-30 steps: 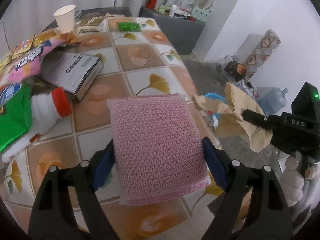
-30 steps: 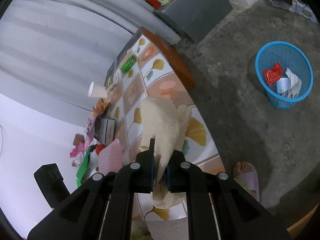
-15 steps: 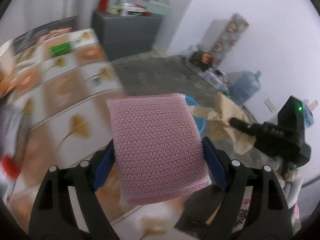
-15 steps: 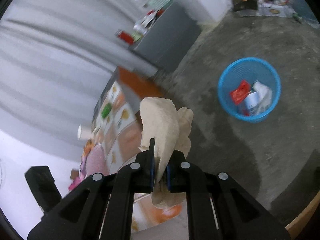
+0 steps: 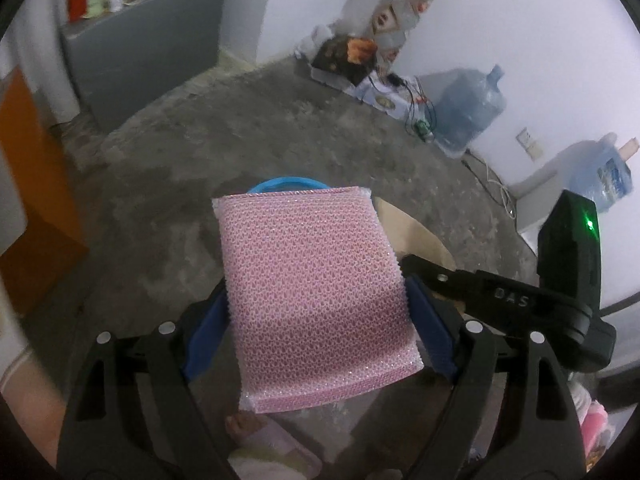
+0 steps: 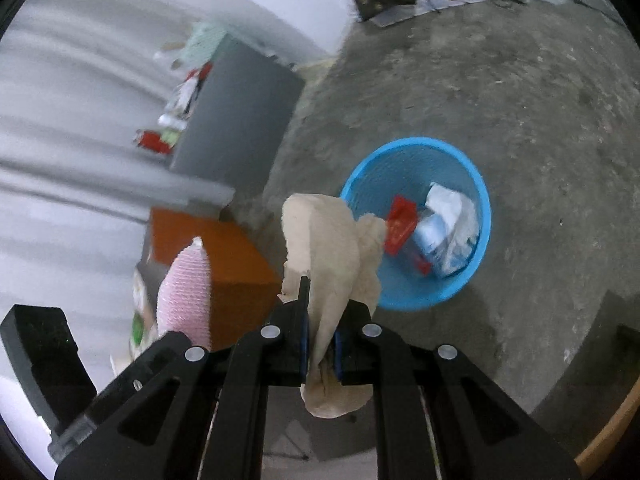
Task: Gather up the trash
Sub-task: 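Carry pad and paper over the wastebasket and open both grippers, then move both tools back toward the table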
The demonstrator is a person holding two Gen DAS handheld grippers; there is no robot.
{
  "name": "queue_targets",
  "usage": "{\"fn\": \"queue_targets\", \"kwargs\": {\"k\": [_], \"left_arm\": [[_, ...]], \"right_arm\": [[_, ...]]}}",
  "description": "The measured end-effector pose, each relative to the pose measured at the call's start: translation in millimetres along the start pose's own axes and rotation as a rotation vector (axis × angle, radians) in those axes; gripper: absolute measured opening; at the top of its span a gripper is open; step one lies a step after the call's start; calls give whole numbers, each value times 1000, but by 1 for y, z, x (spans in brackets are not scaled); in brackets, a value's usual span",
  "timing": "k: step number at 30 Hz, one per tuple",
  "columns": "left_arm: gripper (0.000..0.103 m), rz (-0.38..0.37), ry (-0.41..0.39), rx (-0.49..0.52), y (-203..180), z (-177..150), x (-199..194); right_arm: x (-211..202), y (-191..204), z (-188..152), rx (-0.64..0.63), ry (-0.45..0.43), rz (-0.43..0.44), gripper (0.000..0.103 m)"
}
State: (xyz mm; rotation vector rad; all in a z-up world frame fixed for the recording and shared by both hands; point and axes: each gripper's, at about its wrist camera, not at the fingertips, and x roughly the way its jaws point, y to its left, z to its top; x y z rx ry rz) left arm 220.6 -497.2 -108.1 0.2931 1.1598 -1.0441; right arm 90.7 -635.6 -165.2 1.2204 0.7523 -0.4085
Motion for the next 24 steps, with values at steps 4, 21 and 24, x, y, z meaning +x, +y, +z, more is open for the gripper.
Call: {"fn": "queue_targets", "kwargs": {"k": [4, 21, 24], "left_arm": [[84, -24, 48, -47, 2, 16, 49], [84, -88, -113, -135, 25, 2, -31], [84, -107, -184, -120, 29, -17, -80]], "right_arm": [[41, -37, 24, 116, 7, -14, 57], [-31, -48, -12, 42, -82, -48, 58], [-64, -35, -37, -39, -121, -53, 58]]}}
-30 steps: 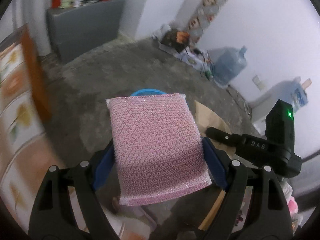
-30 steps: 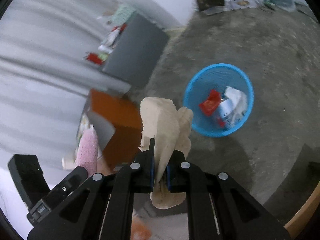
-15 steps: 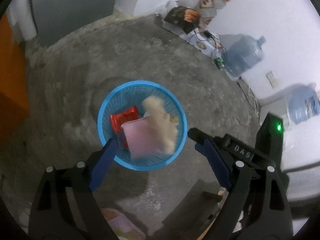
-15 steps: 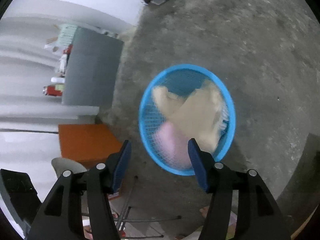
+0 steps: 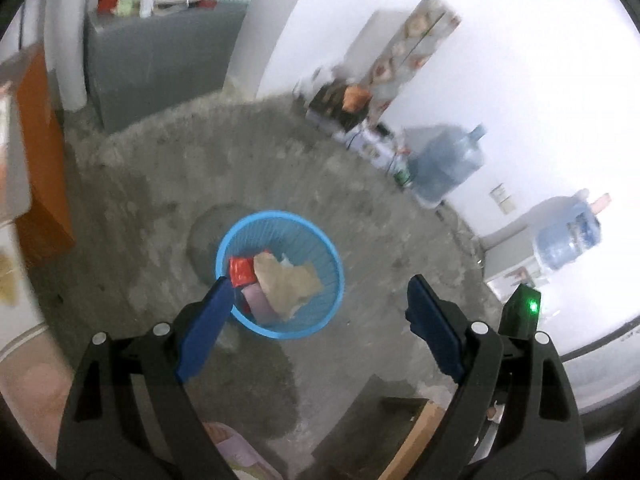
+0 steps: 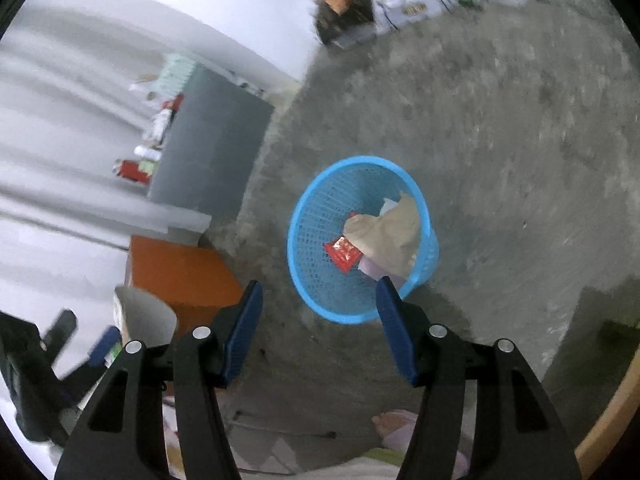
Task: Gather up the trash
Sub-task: 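Move both tools back toward the table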
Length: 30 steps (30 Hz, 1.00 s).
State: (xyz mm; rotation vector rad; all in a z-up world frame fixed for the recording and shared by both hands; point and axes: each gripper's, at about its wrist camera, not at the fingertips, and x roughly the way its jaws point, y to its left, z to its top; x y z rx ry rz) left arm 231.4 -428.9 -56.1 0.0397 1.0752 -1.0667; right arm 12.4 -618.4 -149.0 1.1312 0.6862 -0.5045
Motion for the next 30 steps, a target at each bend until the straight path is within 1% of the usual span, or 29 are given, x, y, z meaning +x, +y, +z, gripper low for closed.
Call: {"fn": "queue_targets", "kwargs": {"k": [1, 2, 3, 4, 7, 10, 14, 17, 19, 22, 25, 30], "left_arm": [[84, -10, -23, 1, 0, -6, -21], [85, -34, -41, -4, 2, -13, -40], [86, -51, -51, -9, 3, -18, -51], [86, -81, -69, -18, 4, -27, -71], [87, -104, -133, -24, 9, -54, -115], [87, -83, -175, -28, 14, -84, -153], [87, -43, -198, -19, 15, -116, -189], [87, -16, -220, -9, 15, -140, -216], [87, 12, -242, -3, 14, -155, -235], [87, 32, -271, -9, 13, -169, -256], [87, 48, -296, -10, 11, -175, -272], [87, 65, -334, 49, -5, -184, -288]], "right_arm": [[-12, 6, -10, -30, -12, -8, 59], [-20, 10, -18, -50, -18, -9, 61], [-27, 14, -26, -74, -23, -5, 62], [-36, 22, -37, -106, -22, -5, 62], [-50, 36, -57, -166, -19, 10, 63], [-67, 55, -78, -228, -24, 35, 63], [-88, 83, -93, -318, -44, 77, 63], [-107, 97, -102, -361, -67, 118, 69], [-116, 103, -108, -367, -75, 147, 69], [-128, 110, -119, -385, -79, 172, 69], [-136, 117, -129, -405, -81, 182, 69], [-145, 128, -140, -421, -79, 201, 69]]}}
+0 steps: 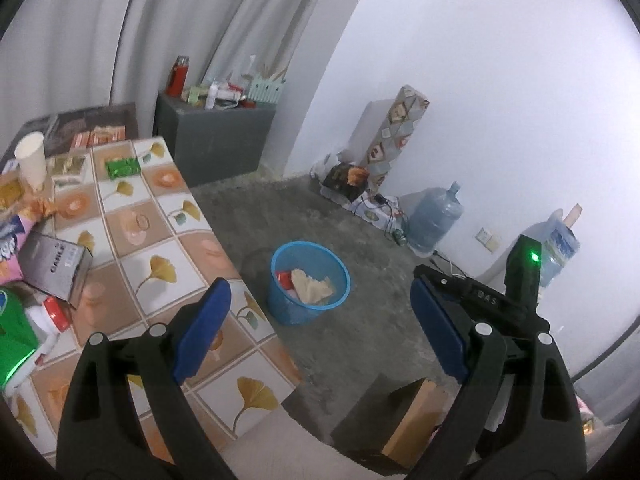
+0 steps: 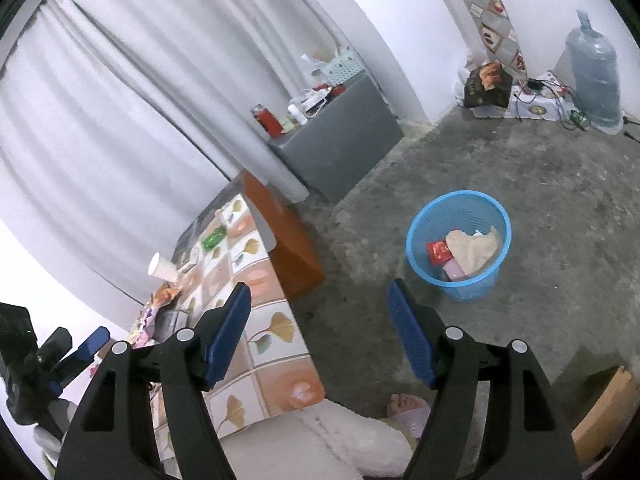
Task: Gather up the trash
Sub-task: 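Move both tools back toward the table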
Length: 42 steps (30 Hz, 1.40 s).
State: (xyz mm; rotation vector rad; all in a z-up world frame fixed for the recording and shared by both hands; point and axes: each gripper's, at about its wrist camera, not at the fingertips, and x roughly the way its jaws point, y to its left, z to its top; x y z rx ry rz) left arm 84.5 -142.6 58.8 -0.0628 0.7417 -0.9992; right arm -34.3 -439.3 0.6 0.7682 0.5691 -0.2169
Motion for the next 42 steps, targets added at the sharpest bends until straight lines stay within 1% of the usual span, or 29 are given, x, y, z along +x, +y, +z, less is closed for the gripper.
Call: {"fn": "queue_targets", "kwargs": {"k": [4, 9, 19, 27, 32, 36, 39, 41, 42], "left_arm": [[87, -3, -14, -15, -1, -3, -6], [87, -3, -13, -28, 4, -2, -5], [87, -2, 6, -51, 8, -3, 4], [87, -6, 2, -36, 3, -3, 5], [87, 31, -13, -32, 7, -6, -4], [87, 72, -56, -49, 17, -9, -21], [87, 108, -79, -61, 28, -14, -36], [87, 144, -89, -69, 38, -20, -48], [87, 162, -98, -76, 45, -24, -57]], "right_arm": [[3, 8, 0, -17, 17, 8, 69], [3, 11, 2, -29, 23, 5, 69], [6, 5, 2, -14, 31, -5, 69], [0, 1, 0, -8, 21, -8, 69], [2, 6, -2, -33, 26, -7, 69], [5, 16, -3, -73, 27, -28, 69], [12, 29, -4, -124, 30, -54, 69], [18, 42, -5, -164, 34, -64, 69], [22, 50, -6, -188, 37, -68, 74]]}}
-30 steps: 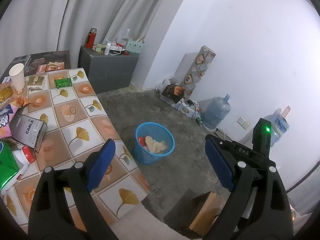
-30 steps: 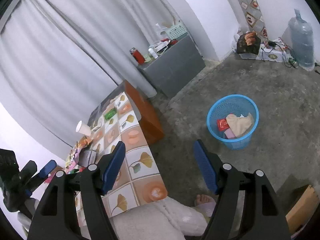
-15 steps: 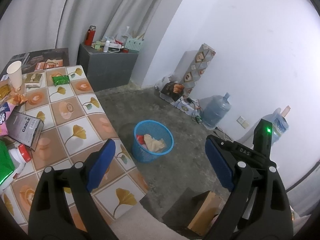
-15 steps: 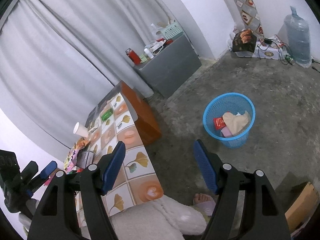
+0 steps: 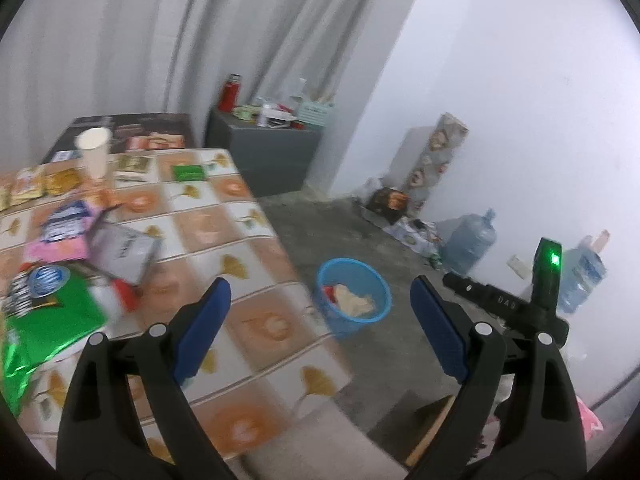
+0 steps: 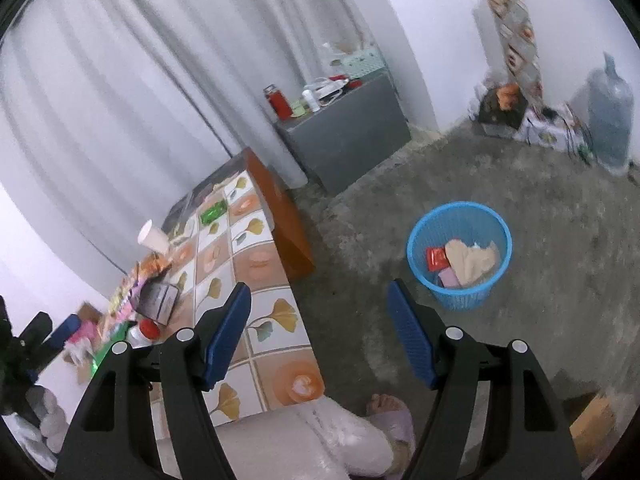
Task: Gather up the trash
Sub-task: 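Move both tools back toward the table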
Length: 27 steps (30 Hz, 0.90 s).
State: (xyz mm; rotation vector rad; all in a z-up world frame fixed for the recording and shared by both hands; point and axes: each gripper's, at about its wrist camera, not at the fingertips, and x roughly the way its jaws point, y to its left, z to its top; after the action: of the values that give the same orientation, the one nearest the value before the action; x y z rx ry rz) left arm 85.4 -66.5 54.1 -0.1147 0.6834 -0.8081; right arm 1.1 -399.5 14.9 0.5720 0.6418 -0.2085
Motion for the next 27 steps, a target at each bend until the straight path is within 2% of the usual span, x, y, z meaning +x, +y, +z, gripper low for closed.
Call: {"fn": "queue_targets", "kwargs": {"k": [4, 6, 8, 13, 16, 21, 27], "left_arm": [[87, 58, -34, -37, 28, -8, -24], [87, 99, -61, -60, 44, -12, -38], [87, 129, -81, -72, 56, -14, -48], [87, 208, -124, -103, 88, -19, -72], [87, 248, -135, -123, 108, -22, -81], [87, 257, -148, -165, 132, -26, -92], [87, 277, -141, -212, 156, -27, -100]], "right_arm": [[16, 43, 5, -145, 2, -10, 83], [23, 61, 6, -198, -11, 6, 93], [31, 76, 7, -235, -26, 6, 96], [58, 117, 4, -331, -6, 38, 96], [77, 139, 3, -346, 55, 121, 96], [101, 164, -6, -343, 162, 209, 96], [120, 189, -16, -364, 231, 245, 96]]}}
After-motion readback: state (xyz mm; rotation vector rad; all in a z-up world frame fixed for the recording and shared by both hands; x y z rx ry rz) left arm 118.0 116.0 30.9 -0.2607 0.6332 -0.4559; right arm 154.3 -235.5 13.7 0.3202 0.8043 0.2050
